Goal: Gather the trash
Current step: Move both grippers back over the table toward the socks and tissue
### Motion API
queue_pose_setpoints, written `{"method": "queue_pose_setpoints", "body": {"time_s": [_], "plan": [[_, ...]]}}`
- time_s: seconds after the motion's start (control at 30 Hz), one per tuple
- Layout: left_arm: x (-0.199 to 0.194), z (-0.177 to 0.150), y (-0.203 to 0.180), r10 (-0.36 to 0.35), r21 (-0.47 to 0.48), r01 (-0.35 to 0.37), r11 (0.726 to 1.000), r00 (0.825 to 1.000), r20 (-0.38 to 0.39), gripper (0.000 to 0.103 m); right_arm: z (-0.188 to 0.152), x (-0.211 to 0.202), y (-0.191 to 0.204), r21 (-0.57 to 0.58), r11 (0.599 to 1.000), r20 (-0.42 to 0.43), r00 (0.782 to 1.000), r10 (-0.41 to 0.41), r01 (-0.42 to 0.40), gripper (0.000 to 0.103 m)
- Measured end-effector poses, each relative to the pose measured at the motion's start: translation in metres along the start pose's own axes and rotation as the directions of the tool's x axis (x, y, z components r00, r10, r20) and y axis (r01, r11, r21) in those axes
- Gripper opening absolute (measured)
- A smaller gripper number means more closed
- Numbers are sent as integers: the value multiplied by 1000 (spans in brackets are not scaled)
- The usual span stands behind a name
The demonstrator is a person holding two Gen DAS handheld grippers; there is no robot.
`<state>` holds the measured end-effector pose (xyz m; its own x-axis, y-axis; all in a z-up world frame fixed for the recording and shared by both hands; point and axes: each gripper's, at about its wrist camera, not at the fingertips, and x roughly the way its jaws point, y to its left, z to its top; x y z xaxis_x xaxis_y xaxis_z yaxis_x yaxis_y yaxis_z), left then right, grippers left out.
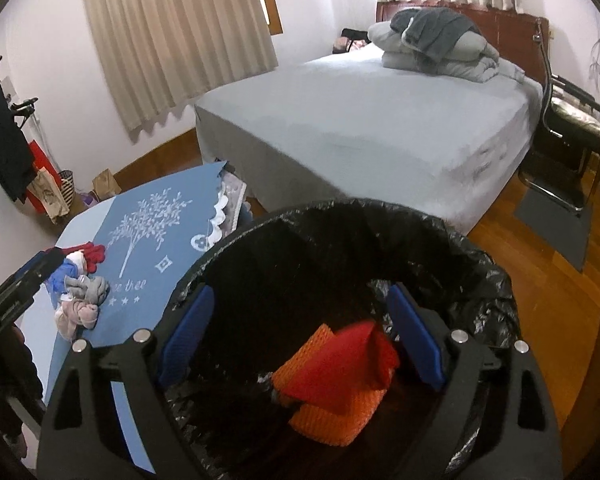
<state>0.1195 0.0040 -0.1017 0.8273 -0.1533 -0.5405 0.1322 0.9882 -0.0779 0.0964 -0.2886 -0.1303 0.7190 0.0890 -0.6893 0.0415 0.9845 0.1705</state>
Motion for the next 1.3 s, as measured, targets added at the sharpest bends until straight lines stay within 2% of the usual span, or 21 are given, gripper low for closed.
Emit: {"method": "queue_pose_setpoints", "body": {"time_s": [0.17,0.47,0.67,0.9,1.1,1.3], "plan": [[-6,-5,20,42,0,-42,999,999,5,76,-3,0,4,-5,1000,-12,1000,0,0,85],[-22,-23,62,146,-29,-146,989,989,-7,76,3,-2,31,-24,998,56,996,64,-63,85],[-31,-35,97,215,-54,-216,975,976,-31,76,12,13,80,-80,986,70,986,152,-146,85],[-38,-48,130,272,-82,-275,958,961,-50,76,12,41,153,-166,956,43,966,254,-243,83],[-36,-56,151,299,-101,-305,947,952,-67,76,-2,65,204,-236,931,4,958,288,-279,81],[-32,-62,165,311,-118,-319,940,947,-86,75,-7,90,235,-274,917,-32,956,291,-288,77]]}}
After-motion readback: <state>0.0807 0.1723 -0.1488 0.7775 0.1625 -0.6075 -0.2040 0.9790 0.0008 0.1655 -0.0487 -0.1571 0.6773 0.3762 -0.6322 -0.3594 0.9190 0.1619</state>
